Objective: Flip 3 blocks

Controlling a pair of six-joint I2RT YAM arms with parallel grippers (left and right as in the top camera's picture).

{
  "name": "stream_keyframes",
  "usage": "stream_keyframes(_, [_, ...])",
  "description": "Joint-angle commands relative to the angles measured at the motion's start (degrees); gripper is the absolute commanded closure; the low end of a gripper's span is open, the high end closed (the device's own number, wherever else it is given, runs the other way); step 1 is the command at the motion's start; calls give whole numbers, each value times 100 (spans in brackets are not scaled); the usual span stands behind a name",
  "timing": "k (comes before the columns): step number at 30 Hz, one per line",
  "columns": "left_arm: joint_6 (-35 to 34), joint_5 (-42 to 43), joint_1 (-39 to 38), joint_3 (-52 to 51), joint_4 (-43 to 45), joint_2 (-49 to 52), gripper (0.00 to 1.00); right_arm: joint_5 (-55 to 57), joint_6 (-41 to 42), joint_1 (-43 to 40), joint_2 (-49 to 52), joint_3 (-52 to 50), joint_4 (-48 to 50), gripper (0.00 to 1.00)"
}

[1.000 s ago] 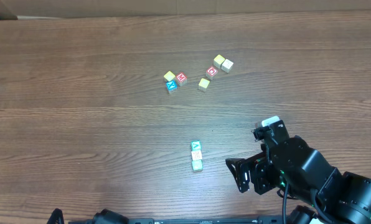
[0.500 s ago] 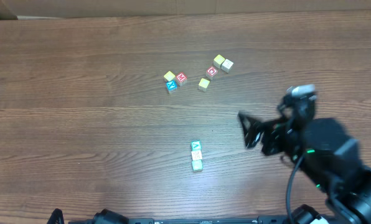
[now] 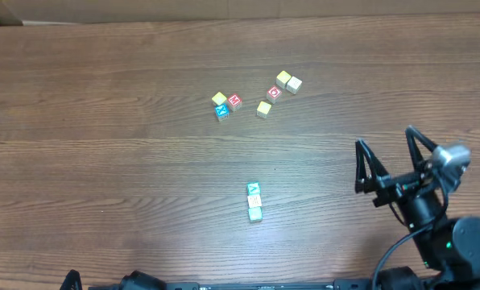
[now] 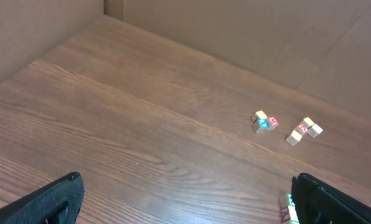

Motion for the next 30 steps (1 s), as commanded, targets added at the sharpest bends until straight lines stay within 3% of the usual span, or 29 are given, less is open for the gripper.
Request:
stream_keyframes(1, [-118,-79,15,22,0,-4,0,-798,-133,-446,-544,-791,592,0])
stream_keyframes(9, [-118,-79,15,22,0,-4,0,-1427,-136,-1353,-1408,-2299,1467,0])
stream_keyframes(23, [-118,-79,15,22,0,-2,0,-765,-413,-822,-1700,-3241,1591,0])
stream_keyframes(30, [-118,-79,15,22,0,-2,0,-662,-522,-752,-1996,-3270,944,0])
